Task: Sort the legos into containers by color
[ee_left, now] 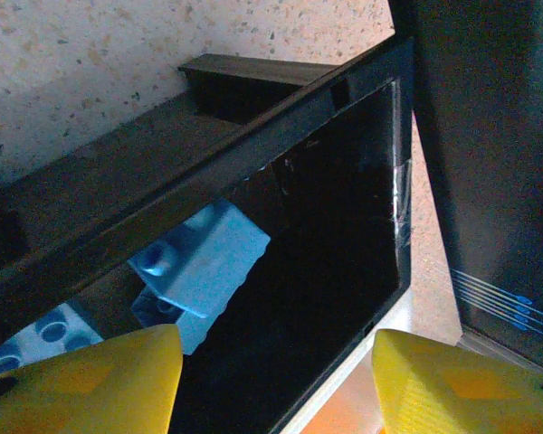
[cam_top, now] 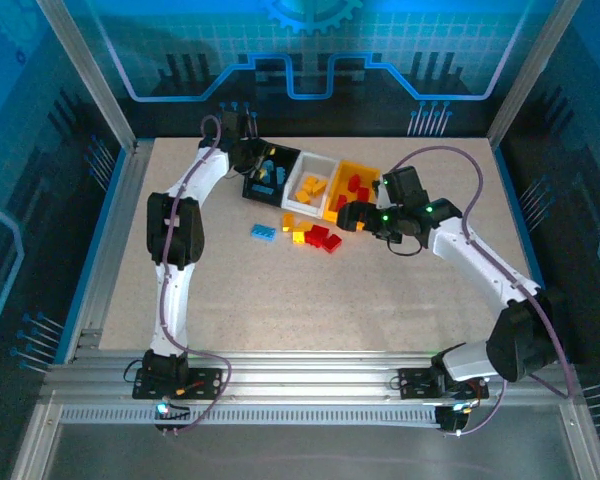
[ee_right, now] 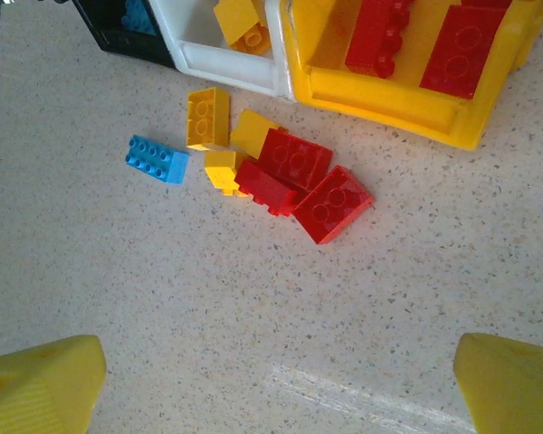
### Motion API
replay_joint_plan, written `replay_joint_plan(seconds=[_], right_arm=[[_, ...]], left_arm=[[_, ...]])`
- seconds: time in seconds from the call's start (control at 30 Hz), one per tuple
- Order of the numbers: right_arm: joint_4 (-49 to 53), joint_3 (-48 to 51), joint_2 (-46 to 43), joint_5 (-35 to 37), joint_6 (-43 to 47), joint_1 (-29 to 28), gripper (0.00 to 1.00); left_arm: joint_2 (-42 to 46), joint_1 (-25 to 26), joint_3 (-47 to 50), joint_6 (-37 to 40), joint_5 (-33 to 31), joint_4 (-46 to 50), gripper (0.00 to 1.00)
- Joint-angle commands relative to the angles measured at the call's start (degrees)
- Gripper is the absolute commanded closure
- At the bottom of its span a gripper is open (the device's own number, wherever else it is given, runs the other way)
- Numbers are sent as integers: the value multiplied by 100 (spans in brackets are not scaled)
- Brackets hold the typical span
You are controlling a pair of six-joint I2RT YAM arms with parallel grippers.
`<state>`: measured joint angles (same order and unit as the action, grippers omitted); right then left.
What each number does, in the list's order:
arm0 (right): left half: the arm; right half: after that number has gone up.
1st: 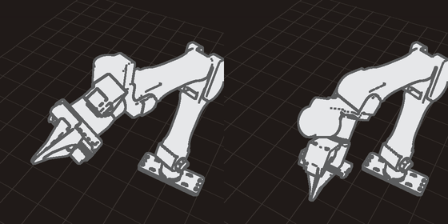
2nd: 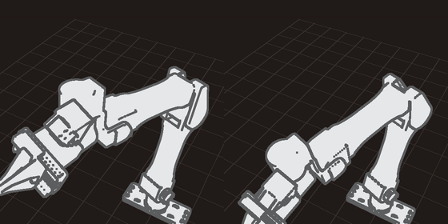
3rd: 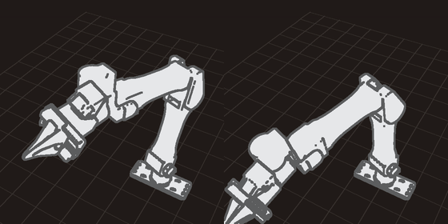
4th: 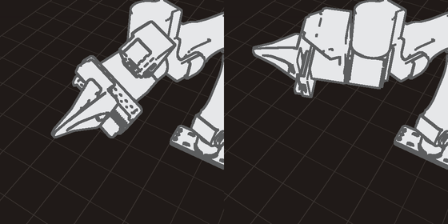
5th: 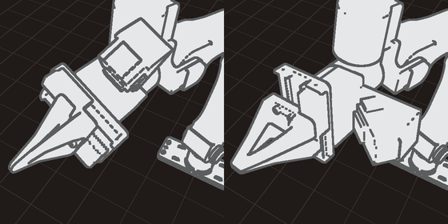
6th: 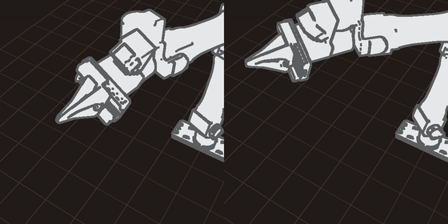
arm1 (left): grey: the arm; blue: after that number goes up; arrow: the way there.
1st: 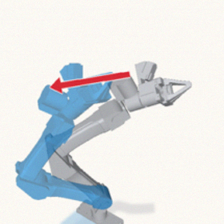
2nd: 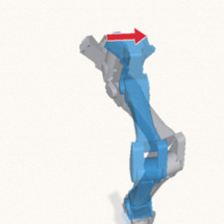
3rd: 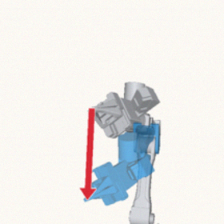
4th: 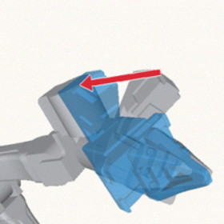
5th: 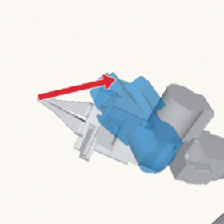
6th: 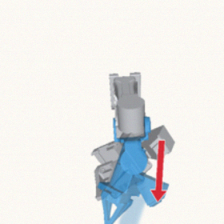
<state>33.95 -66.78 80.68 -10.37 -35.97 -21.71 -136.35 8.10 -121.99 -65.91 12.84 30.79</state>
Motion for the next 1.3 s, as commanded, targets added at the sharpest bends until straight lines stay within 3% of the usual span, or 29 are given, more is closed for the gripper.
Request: replay_joint_plan(seconds=[0.0,0.1,0.27,0.4,0.6,0.73,0.97,1.27], right_arm=[[32,-243,130,-197,73,-52,0],[88,-347,227,-237,88,-117,0],[181,-470,272,-221,160,-174,0],[228,-527,158,-266,297,-173,0],[226,-494,-50,-315,363,-166,0],[334,-469,-169,-375,336,-166,0],[597,-318,-514,-307,360,-166,0],[764,-161,-717,-275,336,-147,0]], left_arm=[[343,33,-25,466,-21,309,40],[680,77,35,1243,-210,613,34],[1198,221,55,3415,-647,1657,18],[1671,522,624,4963,-1246,2314,13],[2052,1042,1747,6202,-1569,2167,4],[2017,1280,2129,6468,-1875,2029,1],[1774,1378,2311,6209,-2291,1940,1],[1424,1376,2470,5896,-2170,1804,2]])
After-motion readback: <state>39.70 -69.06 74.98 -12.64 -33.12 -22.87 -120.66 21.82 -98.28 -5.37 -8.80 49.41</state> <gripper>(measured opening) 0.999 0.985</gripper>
